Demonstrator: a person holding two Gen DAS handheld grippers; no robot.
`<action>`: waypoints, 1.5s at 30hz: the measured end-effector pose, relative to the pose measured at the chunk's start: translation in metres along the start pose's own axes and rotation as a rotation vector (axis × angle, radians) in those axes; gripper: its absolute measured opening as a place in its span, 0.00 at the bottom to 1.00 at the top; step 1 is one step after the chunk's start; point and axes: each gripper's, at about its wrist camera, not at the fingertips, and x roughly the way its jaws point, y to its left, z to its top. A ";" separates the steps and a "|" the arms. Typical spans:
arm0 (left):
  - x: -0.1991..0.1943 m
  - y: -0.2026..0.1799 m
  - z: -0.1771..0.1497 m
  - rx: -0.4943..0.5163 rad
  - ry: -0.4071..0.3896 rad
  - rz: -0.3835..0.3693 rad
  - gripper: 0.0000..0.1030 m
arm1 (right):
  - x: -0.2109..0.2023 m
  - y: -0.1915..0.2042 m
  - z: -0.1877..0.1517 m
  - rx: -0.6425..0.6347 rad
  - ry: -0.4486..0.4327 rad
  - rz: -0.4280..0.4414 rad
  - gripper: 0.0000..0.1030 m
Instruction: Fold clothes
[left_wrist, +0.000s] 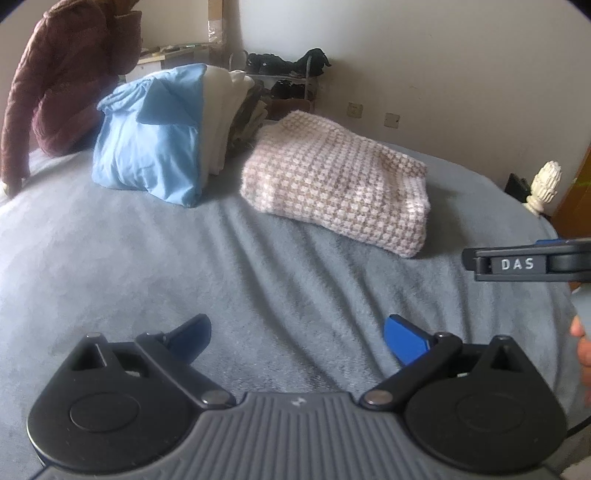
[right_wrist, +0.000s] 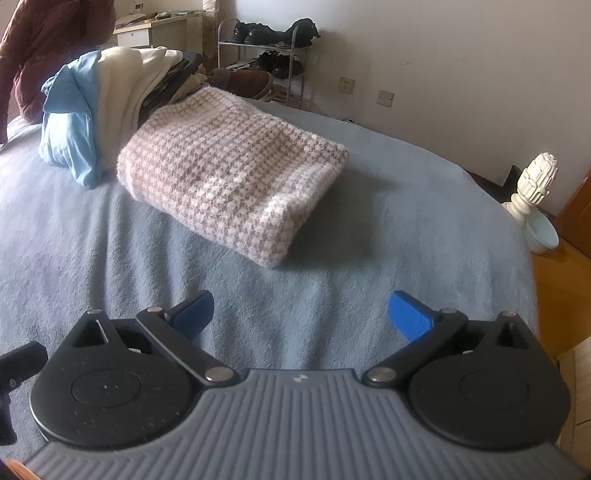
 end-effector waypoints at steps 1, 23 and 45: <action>0.000 0.000 0.000 -0.002 -0.001 -0.001 0.98 | 0.000 0.000 -0.001 0.000 0.001 0.004 0.99; -0.009 -0.002 0.002 -0.040 -0.011 -0.025 0.98 | 0.000 0.000 -0.002 -0.033 0.011 0.026 0.99; -0.014 -0.007 -0.001 -0.032 -0.001 0.049 0.98 | -0.002 -0.003 -0.003 -0.062 -0.007 -0.024 0.99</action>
